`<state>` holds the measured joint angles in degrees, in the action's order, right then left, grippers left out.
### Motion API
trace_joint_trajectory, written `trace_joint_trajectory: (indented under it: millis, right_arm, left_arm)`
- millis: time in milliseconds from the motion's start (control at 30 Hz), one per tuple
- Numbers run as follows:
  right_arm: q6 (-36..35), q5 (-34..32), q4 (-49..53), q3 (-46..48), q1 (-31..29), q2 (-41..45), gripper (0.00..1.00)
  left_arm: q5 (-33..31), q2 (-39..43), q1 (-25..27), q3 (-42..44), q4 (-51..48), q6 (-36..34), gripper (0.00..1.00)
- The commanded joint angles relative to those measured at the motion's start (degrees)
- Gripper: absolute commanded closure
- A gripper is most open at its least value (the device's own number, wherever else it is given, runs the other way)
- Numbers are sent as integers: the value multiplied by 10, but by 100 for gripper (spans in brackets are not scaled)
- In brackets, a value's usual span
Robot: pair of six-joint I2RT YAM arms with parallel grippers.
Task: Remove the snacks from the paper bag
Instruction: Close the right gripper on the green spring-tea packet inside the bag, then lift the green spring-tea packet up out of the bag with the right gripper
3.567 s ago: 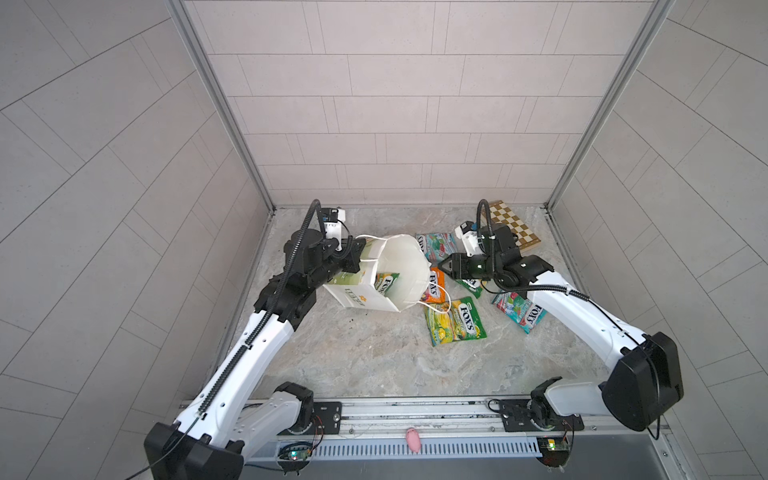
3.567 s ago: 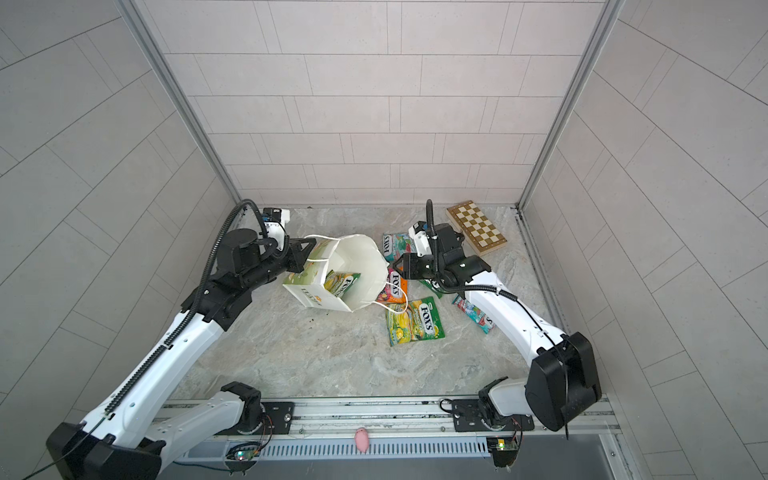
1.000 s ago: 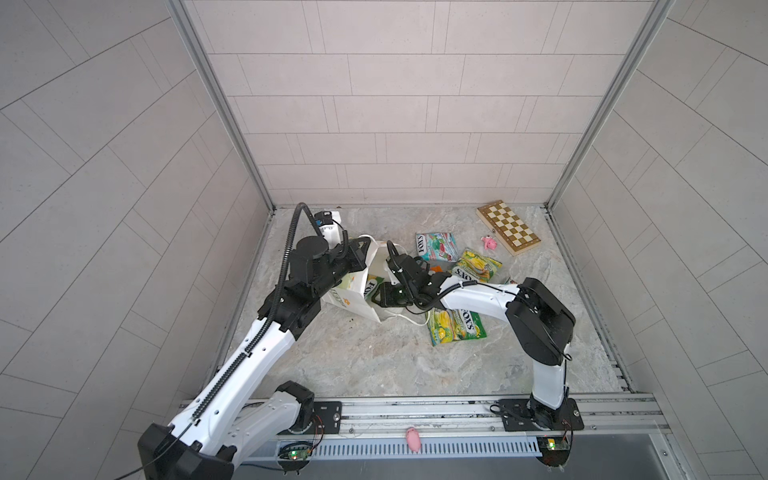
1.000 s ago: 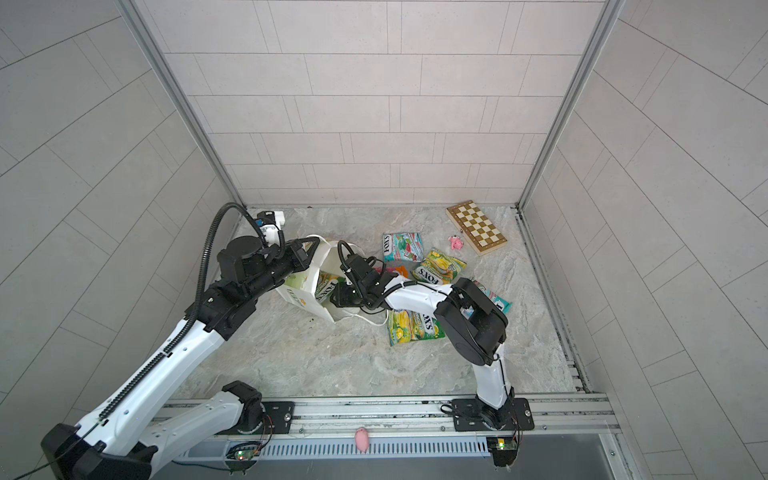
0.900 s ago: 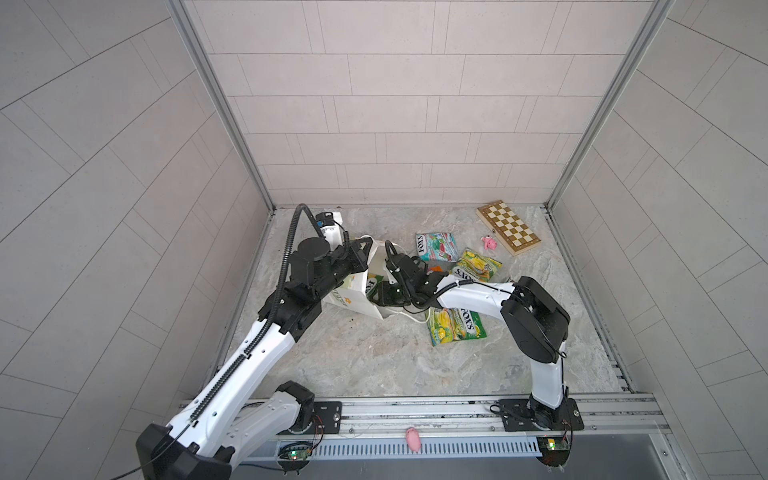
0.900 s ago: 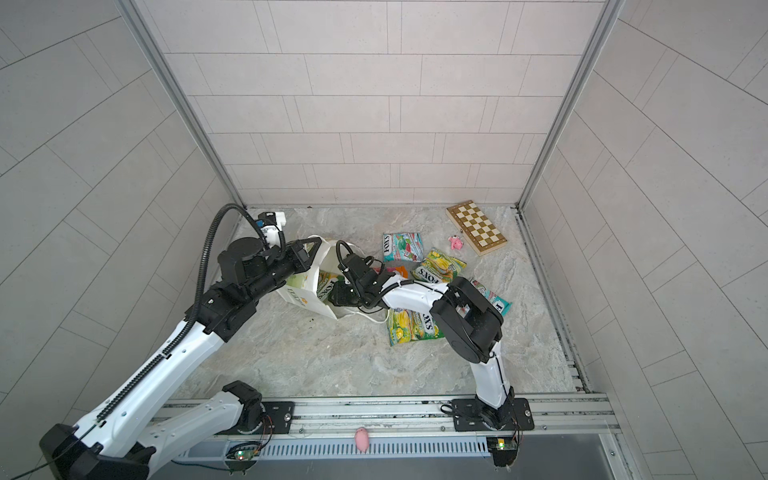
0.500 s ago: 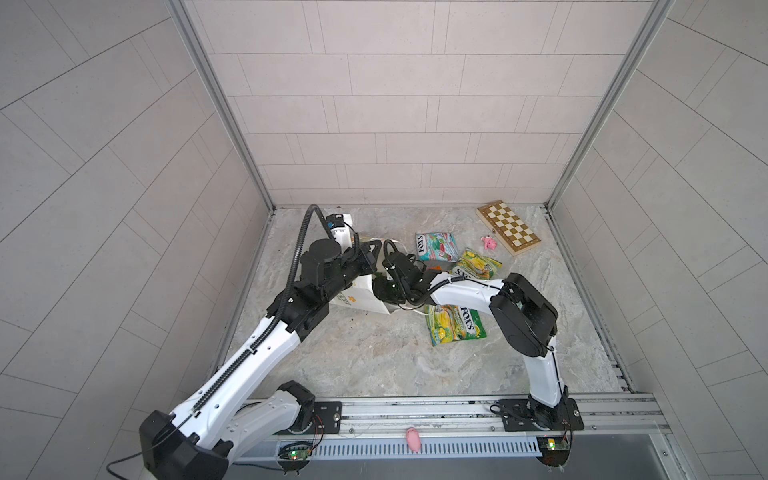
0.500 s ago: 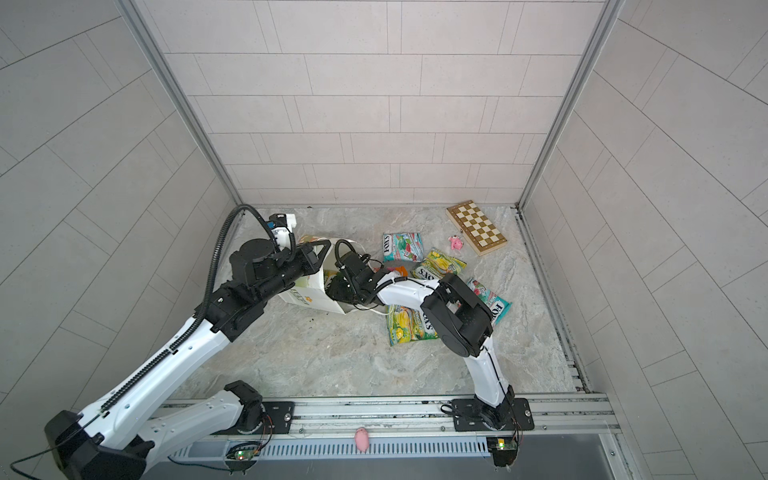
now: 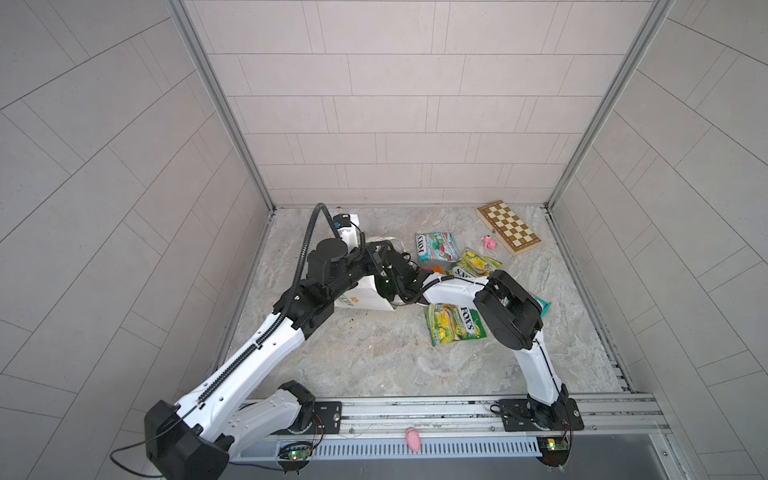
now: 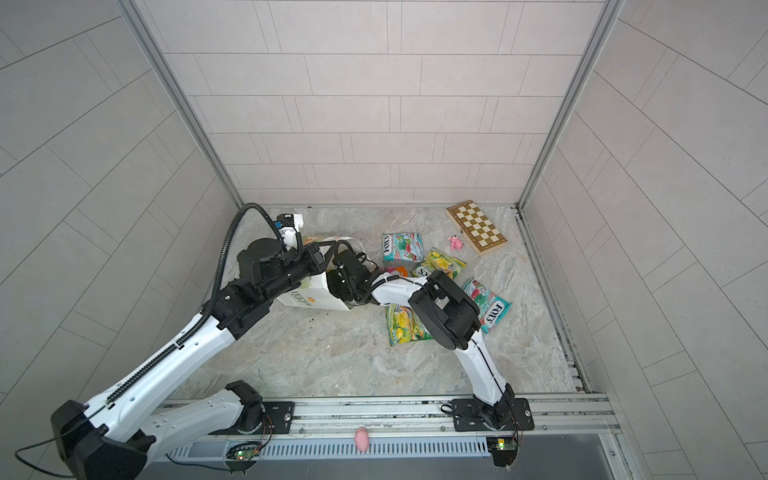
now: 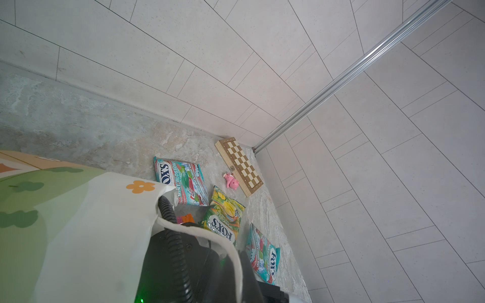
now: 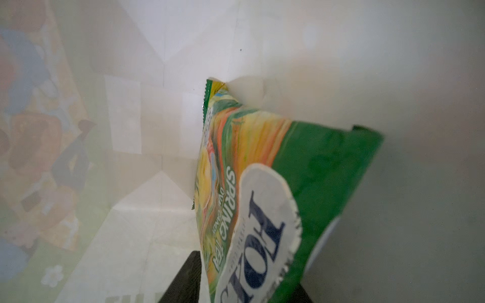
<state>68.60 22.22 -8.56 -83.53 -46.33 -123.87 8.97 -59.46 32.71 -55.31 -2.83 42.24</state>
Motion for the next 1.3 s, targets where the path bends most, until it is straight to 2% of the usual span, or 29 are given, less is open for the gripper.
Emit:
trace_joint_trajectory:
  millis: [0, 100, 267, 500, 667, 1000, 1267]
  right_arm:
    - [24, 0, -22, -16, 1, -18, 61]
    - [22, 6, -31, -20, 1, -22, 72]
    - [4, 19, -47, -1, 2, 5, 99]
    - [-20, 45, -52, 58, 12, 75, 100]
    - [-41, 61, -36, 83, 21, 121, 100]
    - [-108, 47, 63, 76, 24, 197, 100]
    - [-143, 42, 93, 77, 26, 255, 100]
  left_arm:
    - [13, 10, 5, -28, 28, 4, 100]
    - [14, 14, 5, -30, 24, -2, 100]
    - [-32, 31, 5, -28, -13, -31, 100]
    - [-132, 63, 5, -11, -64, -69, 100]
    - [-172, 69, 5, -11, -91, -86, 100]
    - [-186, 69, 5, -12, -112, -100, 100]
    - [-195, 64, 5, -12, -123, -102, 100]
